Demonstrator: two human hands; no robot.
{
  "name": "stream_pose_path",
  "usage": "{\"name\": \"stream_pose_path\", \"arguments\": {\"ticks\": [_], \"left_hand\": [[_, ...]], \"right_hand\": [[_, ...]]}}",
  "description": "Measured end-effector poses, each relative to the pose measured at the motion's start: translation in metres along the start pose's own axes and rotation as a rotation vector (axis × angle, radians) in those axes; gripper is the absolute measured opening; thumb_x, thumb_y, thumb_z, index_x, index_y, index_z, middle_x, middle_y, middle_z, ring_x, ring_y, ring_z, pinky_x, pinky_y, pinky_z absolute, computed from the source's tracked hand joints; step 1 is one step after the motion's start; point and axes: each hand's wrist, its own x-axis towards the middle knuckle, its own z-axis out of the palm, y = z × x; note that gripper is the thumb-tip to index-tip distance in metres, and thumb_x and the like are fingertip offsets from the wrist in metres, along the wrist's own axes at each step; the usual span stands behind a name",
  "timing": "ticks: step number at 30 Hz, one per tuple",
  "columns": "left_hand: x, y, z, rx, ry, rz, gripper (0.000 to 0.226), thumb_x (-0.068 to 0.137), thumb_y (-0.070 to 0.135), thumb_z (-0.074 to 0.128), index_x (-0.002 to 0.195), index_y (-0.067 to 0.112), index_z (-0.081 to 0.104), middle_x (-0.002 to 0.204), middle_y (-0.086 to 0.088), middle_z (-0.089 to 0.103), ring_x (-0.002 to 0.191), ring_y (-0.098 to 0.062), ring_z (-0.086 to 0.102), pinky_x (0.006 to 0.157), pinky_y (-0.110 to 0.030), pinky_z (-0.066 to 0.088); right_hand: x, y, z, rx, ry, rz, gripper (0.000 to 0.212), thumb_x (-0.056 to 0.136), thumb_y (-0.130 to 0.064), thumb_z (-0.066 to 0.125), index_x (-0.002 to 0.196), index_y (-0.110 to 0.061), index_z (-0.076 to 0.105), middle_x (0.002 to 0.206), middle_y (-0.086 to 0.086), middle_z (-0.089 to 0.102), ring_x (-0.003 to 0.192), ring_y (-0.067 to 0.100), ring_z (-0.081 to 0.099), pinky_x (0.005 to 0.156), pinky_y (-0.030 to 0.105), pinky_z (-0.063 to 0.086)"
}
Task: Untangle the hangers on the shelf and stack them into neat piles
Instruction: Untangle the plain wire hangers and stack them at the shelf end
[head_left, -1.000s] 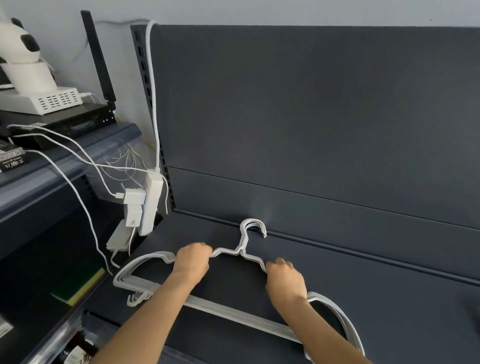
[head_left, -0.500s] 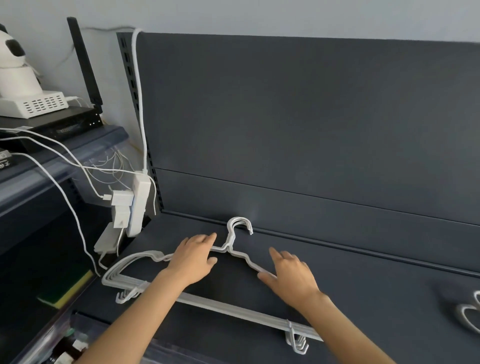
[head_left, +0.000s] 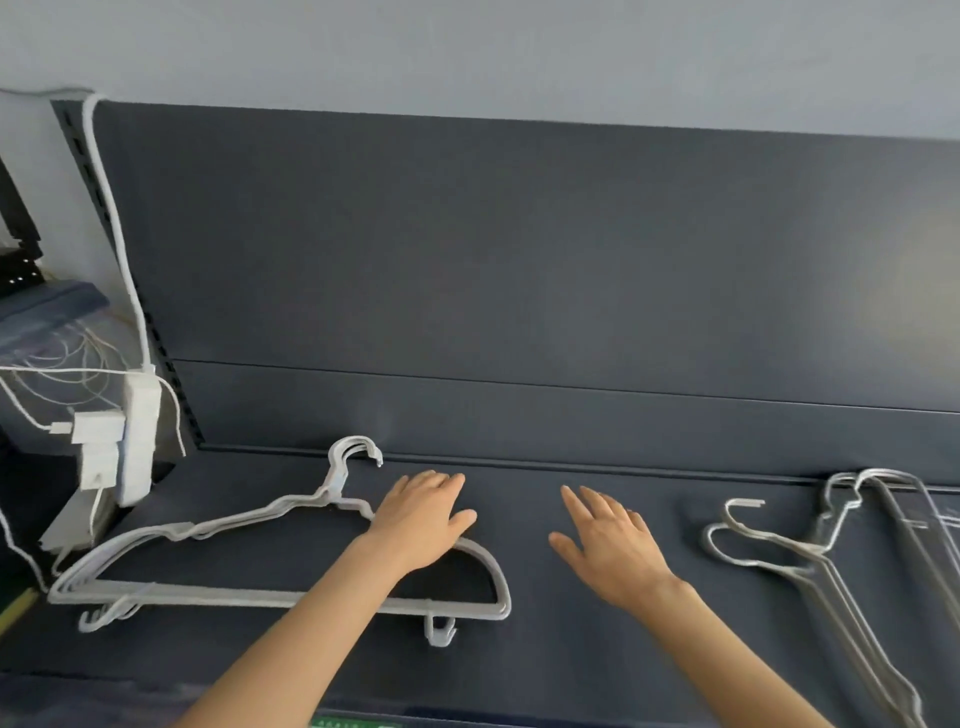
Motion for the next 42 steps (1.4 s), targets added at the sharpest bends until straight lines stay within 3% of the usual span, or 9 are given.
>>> {"name": "stream_pose_path", "arguments": {"ticks": [12,19,22,25,28,31,35,39,42], "left_hand": [[-0.007,0.197,0.038,-0.108,0.008,-0.07,0.049,0.097,0.039,0.037,0.139,0.015,0.035,0.141,-0.003,0.045,0.132,-0.021,0.037,0.104,-0.035,0.035],[-0.006,0.305,0.066,-0.194,-0.024,-0.096,0.044,0.096,0.037,0.04,0.132,0.013,0.046,0.128,-0.005,0.056,0.121,-0.022,0.048,0.096,-0.036,0.043],[0.0,0.333,0.075,-0.22,-0.043,-0.12,0.034,0.095,0.037,0.042,0.105,0.009,0.058,0.101,-0.004,0.063,0.093,-0.023,0.059,0.076,-0.034,0.047],[0.011,0.358,0.083,-0.248,-0.046,-0.173,0.039,0.093,0.042,0.044,0.062,0.018,0.042,0.065,0.004,0.048,0.065,-0.019,0.049,0.057,-0.03,0.037],[0.027,0.382,0.092,-0.307,-0.091,-0.232,0.048,0.087,0.054,0.047,0.055,0.02,0.038,0.058,0.006,0.045,0.055,-0.015,0.046,0.052,-0.028,0.036],[0.041,0.396,0.096,-0.276,-0.166,-0.268,0.046,0.082,0.057,0.051,0.059,0.018,0.043,0.069,0.004,0.057,0.067,-0.018,0.056,0.06,-0.03,0.044],[0.057,0.392,0.099,-0.24,-0.223,-0.285,0.013,0.085,0.023,0.053,0.091,0.013,0.057,0.108,-0.006,0.063,0.097,-0.026,0.062,0.068,-0.032,0.045],[0.061,0.359,0.094,-0.156,-0.238,-0.303,0.033,0.087,0.007,0.045,0.119,0.01,0.051,0.123,-0.01,0.056,0.11,-0.03,0.057,0.083,-0.037,0.048],[0.057,0.326,0.089,-0.121,-0.214,-0.316,0.034,0.088,0.003,0.041,0.12,0.012,0.049,0.121,-0.01,0.057,0.106,-0.03,0.058,0.078,-0.036,0.046]], "right_hand": [[-0.089,0.181,-0.03,-0.014,0.033,0.007,0.054,0.093,-0.045,0.037,0.139,-0.018,0.031,0.147,-0.001,0.035,0.134,0.023,0.034,0.108,0.039,0.031],[-0.126,0.28,-0.043,0.002,-0.03,0.038,0.052,0.095,-0.043,0.035,0.14,-0.017,0.03,0.142,0.003,0.041,0.132,0.025,0.038,0.108,0.039,0.033],[-0.128,0.305,-0.046,0.007,-0.038,0.044,0.052,0.096,-0.041,0.035,0.141,-0.015,0.029,0.144,0.003,0.04,0.132,0.025,0.038,0.108,0.04,0.032],[-0.122,0.32,-0.048,0.0,-0.059,0.035,0.05,0.097,-0.037,0.036,0.14,-0.014,0.031,0.142,0.003,0.042,0.13,0.025,0.041,0.107,0.04,0.034],[-0.113,0.329,-0.051,-0.007,-0.083,0.023,0.048,0.097,-0.034,0.037,0.14,-0.014,0.031,0.142,0.004,0.042,0.13,0.025,0.04,0.107,0.04,0.034],[-0.102,0.336,-0.051,-0.015,-0.081,0.012,0.046,0.097,-0.031,0.038,0.139,-0.014,0.032,0.142,0.005,0.042,0.129,0.025,0.041,0.105,0.039,0.035],[-0.088,0.342,-0.051,-0.024,-0.094,-0.002,0.045,0.097,-0.029,0.037,0.139,-0.013,0.033,0.141,0.005,0.042,0.129,0.026,0.04,0.104,0.038,0.035],[-0.071,0.34,-0.047,-0.034,-0.098,-0.031,0.039,0.096,-0.025,0.038,0.132,-0.01,0.041,0.137,0.007,0.045,0.126,0.028,0.043,0.104,0.037,0.036],[-0.058,0.328,-0.04,-0.047,-0.1,-0.09,0.042,0.096,-0.025,0.038,0.135,-0.011,0.038,0.142,0.006,0.041,0.13,0.027,0.038,0.108,0.037,0.031]]}}
